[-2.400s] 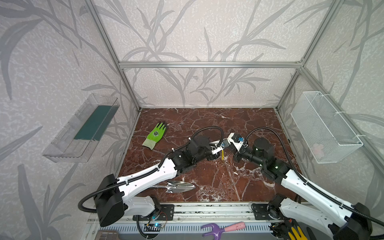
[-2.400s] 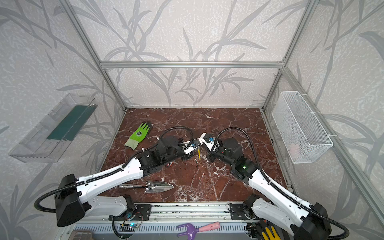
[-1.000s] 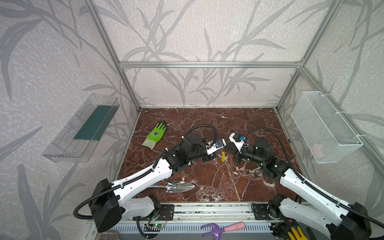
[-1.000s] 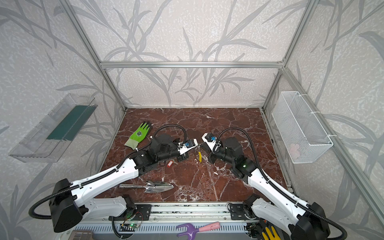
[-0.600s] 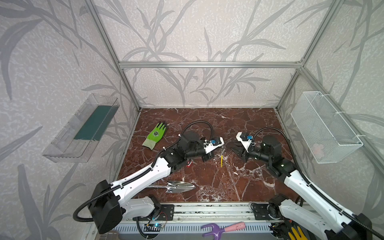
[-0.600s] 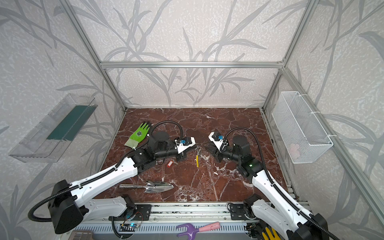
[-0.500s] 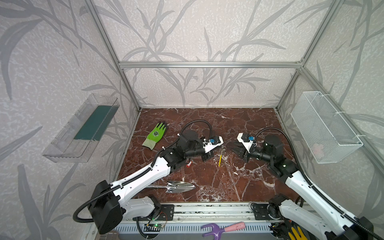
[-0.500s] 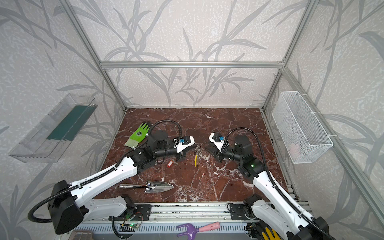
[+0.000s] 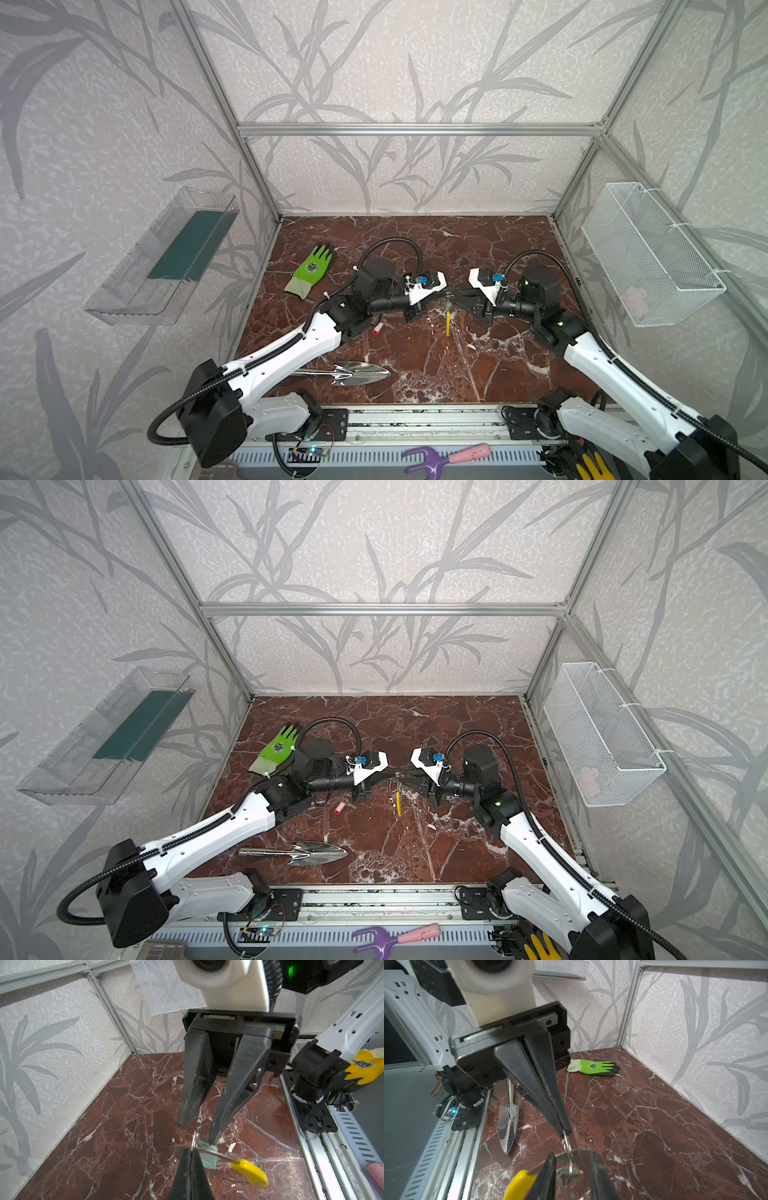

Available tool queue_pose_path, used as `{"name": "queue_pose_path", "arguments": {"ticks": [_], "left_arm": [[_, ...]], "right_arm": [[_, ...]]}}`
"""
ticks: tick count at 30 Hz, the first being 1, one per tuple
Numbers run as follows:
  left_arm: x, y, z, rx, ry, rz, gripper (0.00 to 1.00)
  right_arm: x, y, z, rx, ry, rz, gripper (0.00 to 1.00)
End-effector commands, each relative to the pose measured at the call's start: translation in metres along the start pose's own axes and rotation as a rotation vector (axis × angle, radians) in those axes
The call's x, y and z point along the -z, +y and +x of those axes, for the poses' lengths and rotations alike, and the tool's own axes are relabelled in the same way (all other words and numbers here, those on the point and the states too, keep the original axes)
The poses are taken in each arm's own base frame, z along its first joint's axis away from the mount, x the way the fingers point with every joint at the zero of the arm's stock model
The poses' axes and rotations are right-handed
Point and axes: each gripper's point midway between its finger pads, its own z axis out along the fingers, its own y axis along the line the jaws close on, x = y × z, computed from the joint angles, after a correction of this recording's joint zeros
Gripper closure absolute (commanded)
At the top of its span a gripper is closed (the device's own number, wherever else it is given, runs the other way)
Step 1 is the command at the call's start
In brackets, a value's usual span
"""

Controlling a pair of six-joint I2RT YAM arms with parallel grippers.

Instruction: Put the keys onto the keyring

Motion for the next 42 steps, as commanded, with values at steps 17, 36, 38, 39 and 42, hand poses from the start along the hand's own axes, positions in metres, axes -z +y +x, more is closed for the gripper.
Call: {"name": "queue_pose_path", "arguments": {"ticks": [17, 36, 38, 39, 42], "left_arm": [[-0.003, 0.009, -0.014, -0.038, -0.042, -0.015, 1.00], [-0.006, 0.003, -0.006, -0.245, 0.166, 0.073, 0.76], [-0.007, 0.001, -0.008, -0.254, 0.163, 0.079, 0.77], [-0.008, 0.000, -0.009, -0.255, 0.160, 0.083, 0.77], [-0.011, -0.002, -0.011, -0.256, 0.154, 0.094, 0.77]], "right_arm": [[0.000, 0.002, -0.013, 0.077, -0.012, -0.032, 1.00], [0.008, 0.010, -0.008, 0.058, 0.169, -0.093, 1.00], [0.008, 0.010, -0.009, 0.056, 0.167, -0.097, 1.00], [0.008, 0.011, -0.009, 0.054, 0.168, -0.098, 1.00], [0.008, 0.012, -0.009, 0.051, 0.165, -0.104, 1.00]]}}
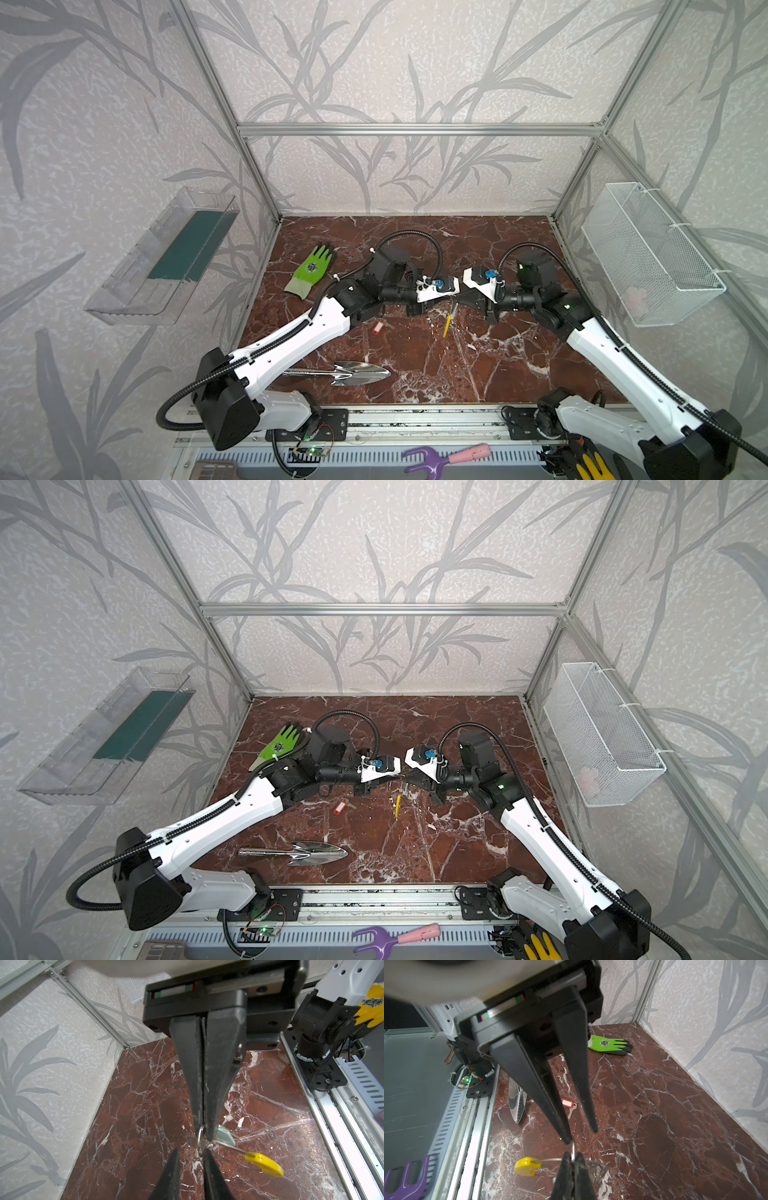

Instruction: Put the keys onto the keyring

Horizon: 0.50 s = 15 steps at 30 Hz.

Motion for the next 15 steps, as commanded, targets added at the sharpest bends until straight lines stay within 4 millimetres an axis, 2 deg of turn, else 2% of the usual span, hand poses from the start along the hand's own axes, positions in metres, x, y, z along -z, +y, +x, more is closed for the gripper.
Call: {"name": "queue_pose_path", "arguments": {"ticks": [1, 9, 13, 15], "left_arm": [[0.002, 0.001, -0.011, -0.046, -0.012, 0.009, 0.77], [-0.001, 0.000, -0.020, -0.045, -0.046, 0.013, 0.82], [-0.003, -0.002, -0.024, -0.041, -0.065, 0.021, 0.90], [-0.005, -0.002, -0.026, -0.031, -0.078, 0.026, 0.98]], "right_arm": [[0.004, 0.003, -0.012, 0.018, -0.024, -0.021, 1.00], [0.002, 0.004, -0.011, 0.018, -0.022, -0.026, 1.00], [0.002, 0.004, -0.012, 0.030, -0.025, -0.024, 1.00], [0.003, 0.003, -0.012, 0.034, -0.027, -0.016, 1.00]]}}
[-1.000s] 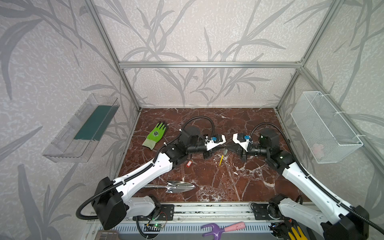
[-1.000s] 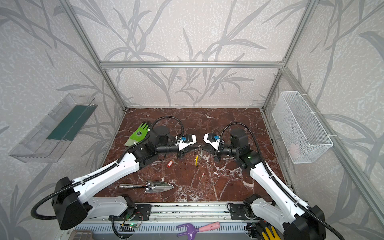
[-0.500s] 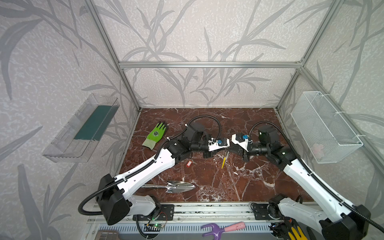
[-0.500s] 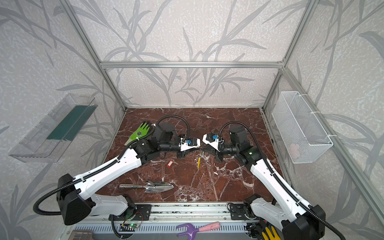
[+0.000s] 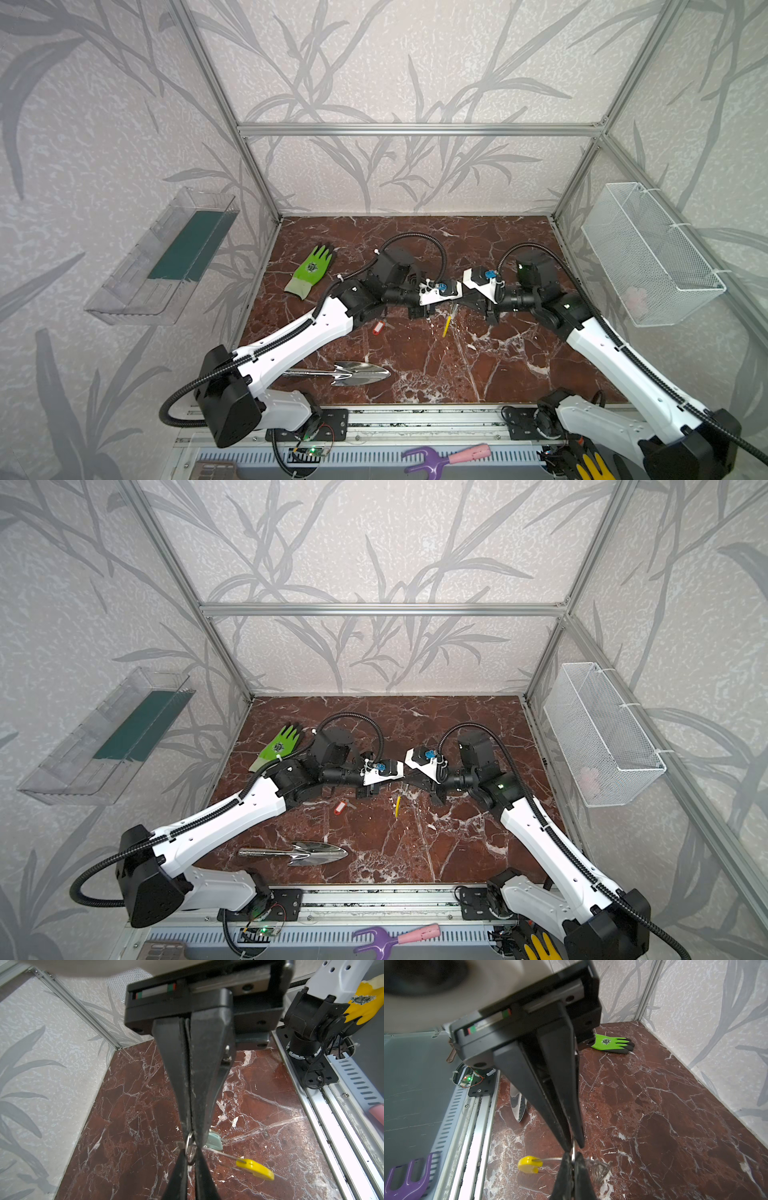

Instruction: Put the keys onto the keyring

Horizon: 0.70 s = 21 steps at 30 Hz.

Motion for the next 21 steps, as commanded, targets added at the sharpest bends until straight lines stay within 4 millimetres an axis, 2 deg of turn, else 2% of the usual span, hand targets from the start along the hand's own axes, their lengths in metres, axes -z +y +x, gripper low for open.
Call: {"name": "queue_pose_path", "arguments": {"ticks": [1, 4, 7, 13, 21], "left_arm": [[0.000, 0.007, -0.026, -0.031, -0.084, -0.006, 1.00], [-0.002, 0.010, -0.026, 0.013, -0.111, -0.029, 1.00], [0.002, 0.018, -0.028, 0.062, -0.146, -0.076, 1.00], [0.010, 0.031, -0.033, 0.122, -0.200, -0.148, 1.00], [0.014, 0.039, -0.039, 0.169, -0.256, -0.194, 1.00]], "right_arm": [[0.003, 0.002, -0.013, 0.022, -0.031, -0.006, 1.00], [0.005, -0.009, -0.011, 0.013, -0.023, 0.070, 0.76], [0.012, -0.022, -0.006, -0.028, -0.036, 0.169, 0.67], [0.018, -0.030, 0.001, -0.109, -0.085, 0.247, 0.62], [0.016, -0.035, -0.008, -0.151, -0.160, 0.251, 0.63]]}}
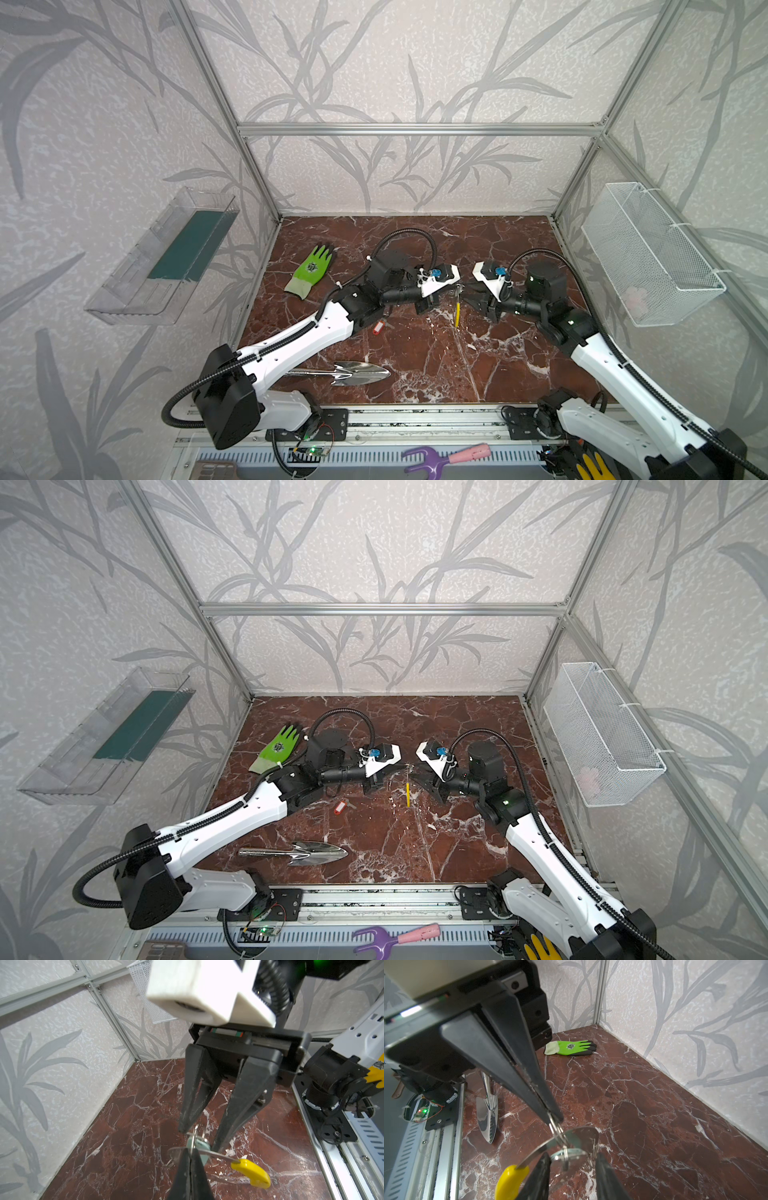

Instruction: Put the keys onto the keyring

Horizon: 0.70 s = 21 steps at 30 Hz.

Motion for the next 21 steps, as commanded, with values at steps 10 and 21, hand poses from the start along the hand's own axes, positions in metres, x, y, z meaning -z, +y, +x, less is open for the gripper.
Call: {"name": "queue_pose_path", "arguments": {"ticks": [10, 21], "left_arm": [[0.010, 0.010, -0.024, 0.026, -0.102, -0.063, 1.00], [0.016, 0.014, -0.037, 0.045, -0.184, -0.090, 1.00]], "right_arm": [[-0.001, -0.003, -0.024, -0.015, -0.107, -0.008, 0.65], [-0.003, 0.004, -0.012, 0.009, -0.086, -0.046, 0.81]]}}
